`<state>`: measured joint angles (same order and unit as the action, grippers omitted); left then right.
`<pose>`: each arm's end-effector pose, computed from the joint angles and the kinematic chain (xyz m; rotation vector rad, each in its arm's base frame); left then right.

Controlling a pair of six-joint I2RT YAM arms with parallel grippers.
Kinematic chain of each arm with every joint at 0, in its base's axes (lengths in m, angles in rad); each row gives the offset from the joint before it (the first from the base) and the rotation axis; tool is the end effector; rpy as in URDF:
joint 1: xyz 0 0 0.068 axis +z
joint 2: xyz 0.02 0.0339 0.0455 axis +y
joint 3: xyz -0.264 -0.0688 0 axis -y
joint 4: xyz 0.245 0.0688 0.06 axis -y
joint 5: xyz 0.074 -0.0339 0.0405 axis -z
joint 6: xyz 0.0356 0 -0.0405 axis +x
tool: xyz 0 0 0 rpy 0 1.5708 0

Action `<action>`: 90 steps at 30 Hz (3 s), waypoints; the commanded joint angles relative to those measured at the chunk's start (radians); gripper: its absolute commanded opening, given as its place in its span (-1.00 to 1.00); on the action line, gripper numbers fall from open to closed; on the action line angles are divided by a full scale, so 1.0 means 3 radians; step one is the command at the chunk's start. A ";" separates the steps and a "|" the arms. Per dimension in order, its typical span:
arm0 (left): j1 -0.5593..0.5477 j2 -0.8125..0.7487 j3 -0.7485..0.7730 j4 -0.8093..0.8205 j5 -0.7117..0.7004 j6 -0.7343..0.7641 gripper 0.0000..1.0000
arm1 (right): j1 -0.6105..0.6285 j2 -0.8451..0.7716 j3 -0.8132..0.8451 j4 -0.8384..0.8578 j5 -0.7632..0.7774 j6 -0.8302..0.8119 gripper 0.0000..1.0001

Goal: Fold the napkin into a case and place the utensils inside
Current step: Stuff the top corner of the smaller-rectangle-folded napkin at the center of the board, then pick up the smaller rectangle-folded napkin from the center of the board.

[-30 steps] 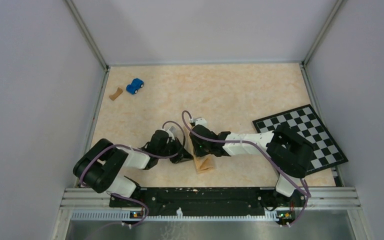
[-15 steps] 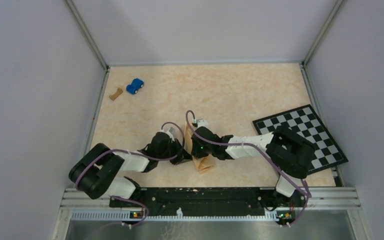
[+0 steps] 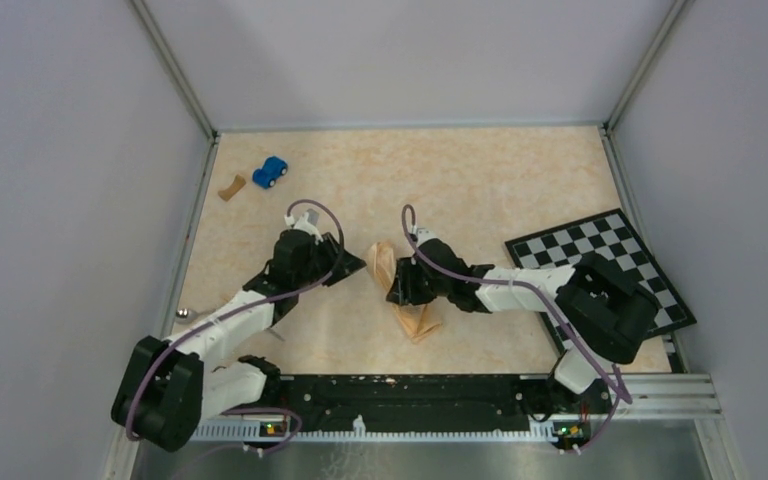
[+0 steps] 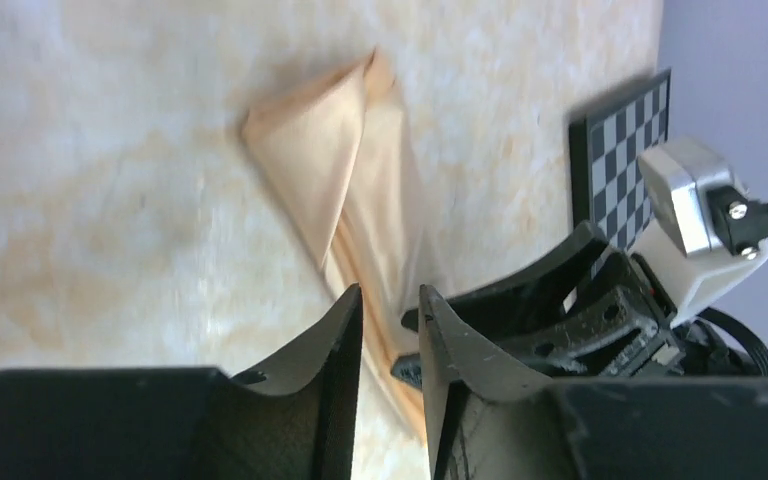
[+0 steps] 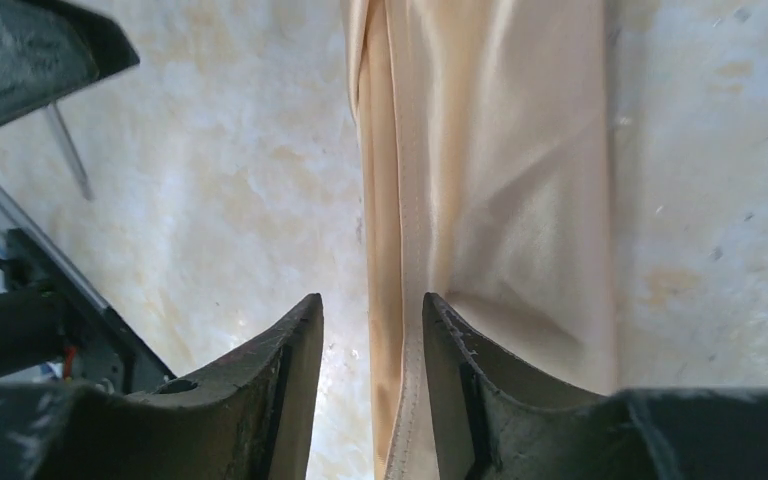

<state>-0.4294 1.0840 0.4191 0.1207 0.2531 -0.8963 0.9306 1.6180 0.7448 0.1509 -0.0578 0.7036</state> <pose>0.1955 -0.0993 0.1867 -0.3676 2.2515 -1.0175 0.1883 0.2563 0.1556 -0.3111 2.4450 0.8604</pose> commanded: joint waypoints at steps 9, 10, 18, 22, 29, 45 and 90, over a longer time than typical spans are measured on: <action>0.0242 0.1253 0.1083 0.0027 0.0128 0.0643 -0.63 | -0.0748 0.0545 0.0609 0.0731 -0.0779 0.0472 -0.76; 0.0245 0.1320 0.1135 0.0015 0.0171 0.0665 -0.63 | -0.0763 0.0634 0.0667 0.0778 -0.0810 0.0504 -0.83; 0.0246 0.1681 0.1271 0.0103 0.0381 0.0712 -0.72 | -0.0801 0.1062 0.0972 0.0872 -0.0877 0.0547 -1.00; 0.0248 0.1750 0.1270 0.0144 0.0402 0.0733 -0.74 | -0.0801 0.1190 0.1044 0.0903 -0.0908 0.0552 -1.00; 0.0241 0.1853 0.1266 0.0246 0.0518 0.0709 -0.70 | -0.0807 0.1354 0.1117 0.0986 -0.0943 0.0624 -1.00; 0.0239 0.2206 0.1343 0.0289 0.0626 0.0764 -0.73 | -0.0860 0.0304 0.0554 0.0351 -0.1167 -0.0201 -0.33; 0.0251 0.2082 0.1571 -0.0332 0.0695 0.1105 -0.44 | 0.0032 -0.0556 0.0179 -0.1057 -0.0273 -0.1171 0.23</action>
<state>-0.3611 1.7683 0.8555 0.1303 0.4492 -0.6434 0.8219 1.5143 0.6605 0.1730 -0.4965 0.5896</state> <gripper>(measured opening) 0.198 0.581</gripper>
